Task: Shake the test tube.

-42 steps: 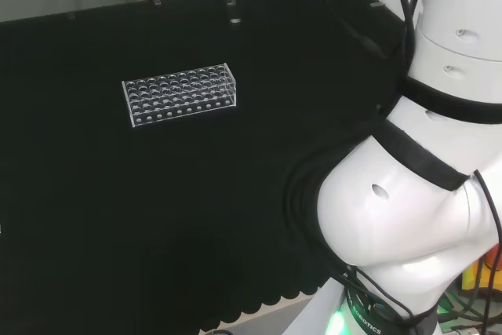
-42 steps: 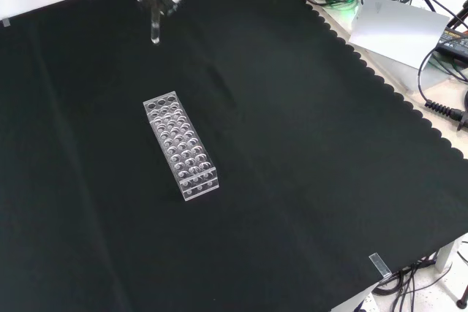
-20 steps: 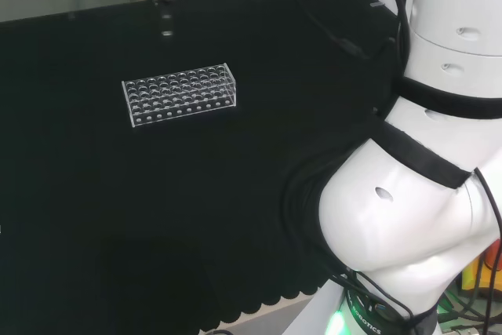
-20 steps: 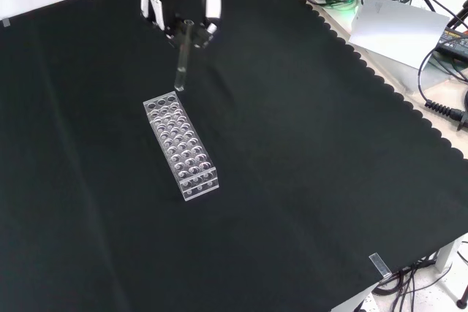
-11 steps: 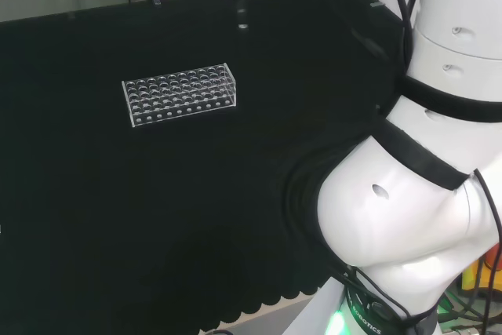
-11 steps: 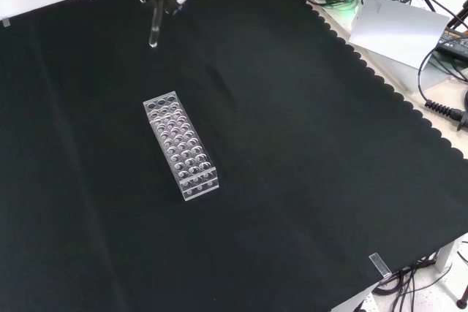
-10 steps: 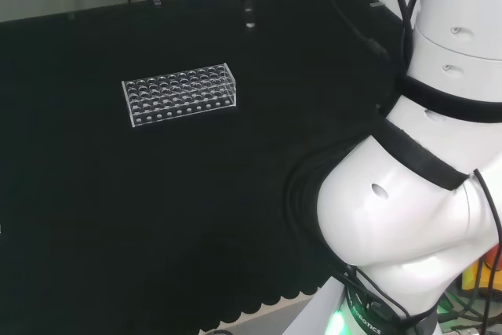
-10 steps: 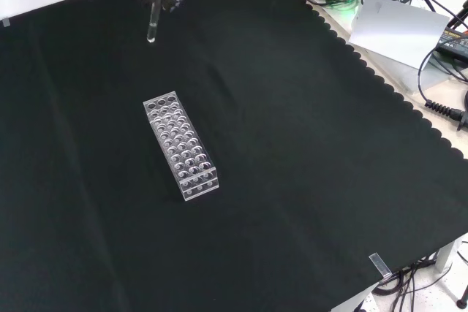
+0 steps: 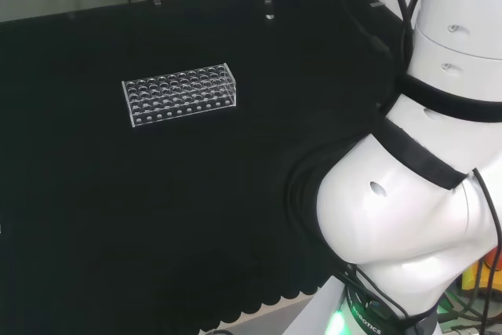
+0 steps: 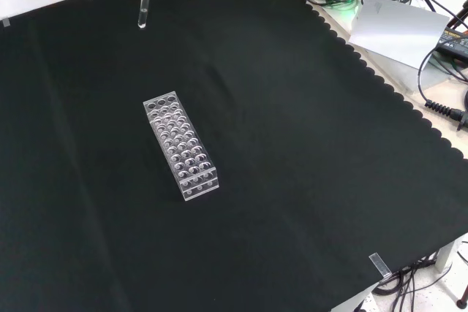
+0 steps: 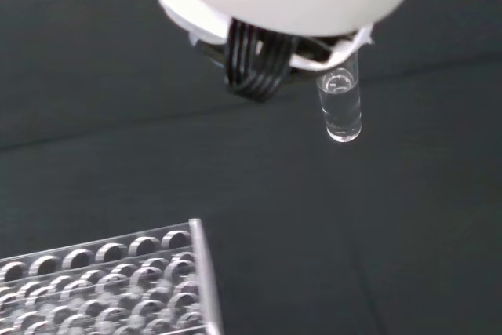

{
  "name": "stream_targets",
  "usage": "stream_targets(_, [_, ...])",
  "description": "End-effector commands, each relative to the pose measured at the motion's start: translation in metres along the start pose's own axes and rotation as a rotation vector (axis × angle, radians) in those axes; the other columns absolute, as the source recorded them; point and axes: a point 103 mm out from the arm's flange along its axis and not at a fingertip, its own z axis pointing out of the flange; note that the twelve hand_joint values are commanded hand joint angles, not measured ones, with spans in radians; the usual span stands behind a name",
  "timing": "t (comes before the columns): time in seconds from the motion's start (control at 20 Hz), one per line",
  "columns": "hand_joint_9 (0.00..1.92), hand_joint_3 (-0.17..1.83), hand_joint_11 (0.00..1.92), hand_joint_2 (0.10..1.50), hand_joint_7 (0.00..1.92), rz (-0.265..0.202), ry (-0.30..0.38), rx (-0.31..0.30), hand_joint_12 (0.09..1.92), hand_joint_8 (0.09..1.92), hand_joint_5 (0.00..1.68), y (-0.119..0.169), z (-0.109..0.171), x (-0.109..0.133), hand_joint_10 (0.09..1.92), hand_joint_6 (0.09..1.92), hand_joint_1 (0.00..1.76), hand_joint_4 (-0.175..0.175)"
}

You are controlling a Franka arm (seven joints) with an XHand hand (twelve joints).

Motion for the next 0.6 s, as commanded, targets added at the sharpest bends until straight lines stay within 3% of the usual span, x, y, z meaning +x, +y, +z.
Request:
stream_targets(0.05, [1.58,0.82,1.01,0.54,1.39,-0.183,0.039,0.022,1.09,0.59,1.34,-0.013,0.011,0.093,0.49,0.58,1.33,-0.175])
stream_targets(0.4, [1.58,0.82,1.01,0.54,1.39,-0.376,0.108,0.075,1.09,0.59,1.34,-0.04,0.023,0.198,0.49,0.58,1.33,-0.175])
stream_targets(0.6, [1.58,0.82,1.01,0.54,1.39,-0.456,0.153,0.094,1.09,0.6,1.34,-0.054,0.023,0.233,0.49,0.58,1.33,-0.175])
